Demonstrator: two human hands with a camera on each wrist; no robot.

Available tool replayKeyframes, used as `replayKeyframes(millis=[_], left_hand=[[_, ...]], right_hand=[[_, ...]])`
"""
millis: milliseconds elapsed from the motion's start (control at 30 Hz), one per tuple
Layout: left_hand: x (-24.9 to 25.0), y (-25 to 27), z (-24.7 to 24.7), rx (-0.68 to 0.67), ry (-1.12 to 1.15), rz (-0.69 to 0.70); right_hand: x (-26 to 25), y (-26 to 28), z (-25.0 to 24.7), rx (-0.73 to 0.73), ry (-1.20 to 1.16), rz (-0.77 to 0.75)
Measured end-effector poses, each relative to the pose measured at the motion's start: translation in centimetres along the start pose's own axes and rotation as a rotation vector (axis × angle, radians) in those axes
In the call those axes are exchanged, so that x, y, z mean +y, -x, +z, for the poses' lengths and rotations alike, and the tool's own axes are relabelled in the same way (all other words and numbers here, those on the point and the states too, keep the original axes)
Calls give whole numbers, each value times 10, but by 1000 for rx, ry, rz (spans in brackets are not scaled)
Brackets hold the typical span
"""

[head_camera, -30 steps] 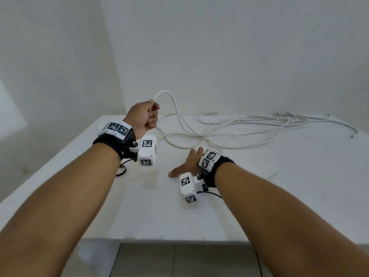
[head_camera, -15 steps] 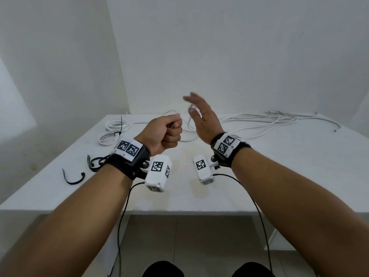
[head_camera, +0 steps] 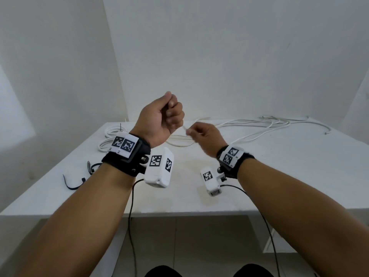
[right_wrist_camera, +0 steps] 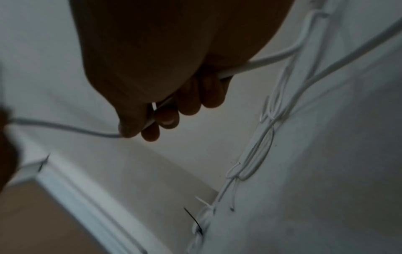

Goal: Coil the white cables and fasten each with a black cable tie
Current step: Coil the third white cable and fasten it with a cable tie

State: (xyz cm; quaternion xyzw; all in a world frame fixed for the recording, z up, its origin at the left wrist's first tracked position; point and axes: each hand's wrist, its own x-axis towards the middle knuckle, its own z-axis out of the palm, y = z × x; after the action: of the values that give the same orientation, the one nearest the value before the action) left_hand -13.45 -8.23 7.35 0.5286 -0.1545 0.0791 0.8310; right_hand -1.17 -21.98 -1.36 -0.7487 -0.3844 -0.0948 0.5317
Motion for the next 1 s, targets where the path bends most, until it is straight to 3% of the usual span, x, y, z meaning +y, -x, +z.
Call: replayKeyframes(millis=[167,333,500,633,733,867,1000], left_hand=[[-32,-17,-21,267,-445,48],[-61,-18,-41,386,-691,-34],[-72,-12,-42,294,-1198,-140],[-76,-8,-50,116,-1338,-236],[-75,-4,-52,21,-1318,-314],[-78,7,-48,20,-864,-336],[-76,11,-31,-20,-580,-244]], right_hand=[[-11,22,9,-221,182,-54],[-16,33,11,-357,318,-81],[-22,35,9,-471,414,-132],[-34,27,-10,-481,460,-197],[-43,14,-28,-453,446,-194],[-48,-5,-50,-371,363,-142],[-37,-14,-58,-219,133,-83]])
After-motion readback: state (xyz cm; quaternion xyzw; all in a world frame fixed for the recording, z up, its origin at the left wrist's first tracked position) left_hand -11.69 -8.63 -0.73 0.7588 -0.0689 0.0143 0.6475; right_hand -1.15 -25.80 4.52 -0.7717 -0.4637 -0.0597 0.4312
